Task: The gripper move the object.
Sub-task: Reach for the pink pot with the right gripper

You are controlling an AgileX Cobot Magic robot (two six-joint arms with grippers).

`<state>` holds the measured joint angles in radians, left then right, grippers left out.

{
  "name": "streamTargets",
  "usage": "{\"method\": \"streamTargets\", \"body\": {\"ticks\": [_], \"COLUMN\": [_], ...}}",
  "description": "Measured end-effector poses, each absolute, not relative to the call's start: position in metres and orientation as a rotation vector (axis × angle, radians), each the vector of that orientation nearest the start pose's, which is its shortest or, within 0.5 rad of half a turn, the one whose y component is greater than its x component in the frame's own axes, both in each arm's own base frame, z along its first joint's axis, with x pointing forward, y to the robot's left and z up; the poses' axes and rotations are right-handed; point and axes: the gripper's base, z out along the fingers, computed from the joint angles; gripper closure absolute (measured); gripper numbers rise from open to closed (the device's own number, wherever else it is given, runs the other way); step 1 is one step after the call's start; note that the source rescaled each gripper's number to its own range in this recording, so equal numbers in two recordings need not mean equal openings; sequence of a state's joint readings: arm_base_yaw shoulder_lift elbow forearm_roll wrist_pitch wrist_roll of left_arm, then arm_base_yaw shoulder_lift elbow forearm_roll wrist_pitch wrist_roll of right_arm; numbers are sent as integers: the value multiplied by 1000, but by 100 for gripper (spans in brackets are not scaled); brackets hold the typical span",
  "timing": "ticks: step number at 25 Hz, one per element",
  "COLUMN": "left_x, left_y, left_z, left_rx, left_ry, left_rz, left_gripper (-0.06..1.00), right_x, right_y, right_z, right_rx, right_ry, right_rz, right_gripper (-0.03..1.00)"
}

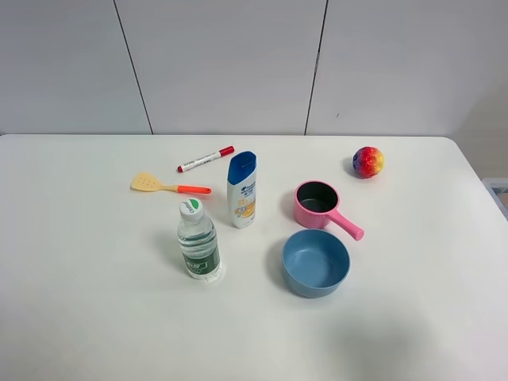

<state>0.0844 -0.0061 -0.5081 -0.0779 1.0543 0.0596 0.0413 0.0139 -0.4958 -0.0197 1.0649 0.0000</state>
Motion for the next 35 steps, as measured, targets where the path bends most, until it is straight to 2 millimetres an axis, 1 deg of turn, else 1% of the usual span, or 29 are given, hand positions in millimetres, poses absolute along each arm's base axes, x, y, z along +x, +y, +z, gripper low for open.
{"method": "streamTargets", "body": {"ticks": [10, 12, 15, 17, 20, 23, 26, 29, 31, 35], "left_x": [-6, -6, -6, -6, -6, -6, -6, -6, -6, -6], "left_y": [-7, -7, -7, -7, -7, -7, -7, -7, -7, -7], "left_z": [280, 280, 280, 280, 280, 280, 280, 280, 280, 280], "left_rx": [-21, -21, -21, -21, -21, -21, -21, -21, -21, -21], "left_ry": [2021, 2021, 2021, 2021, 2021, 2021, 2021, 2021, 2021, 2021], "left_rz": [-2, -2, -2, -2, -2, -2, -2, -2, -2, -2], "left_gripper": [-6, -6, -6, -6, -6, -6, -6, -6, -6, -6], "right_x": [-2, 1, 8, 12, 20, 30, 46, 61, 71, 99], "right_y": [-2, -2, -1, -1, 0, 2, 6, 10, 13, 14], "right_z": [276, 276, 278, 287, 310, 342, 372, 397, 410, 425], "right_rx": [-42, -43, -5, 35, 52, 58, 72, 105, 126, 139], "right_ry": [2070, 2087, 2160, 2217, 2274, 2286, 2283, 2272, 2266, 2296], "right_rz": [2, 1, 24, 47, 56, 88, 143, 212, 248, 262], "right_gripper": [-3, -3, -3, -3, -3, -3, -3, -3, -3, -3]}}
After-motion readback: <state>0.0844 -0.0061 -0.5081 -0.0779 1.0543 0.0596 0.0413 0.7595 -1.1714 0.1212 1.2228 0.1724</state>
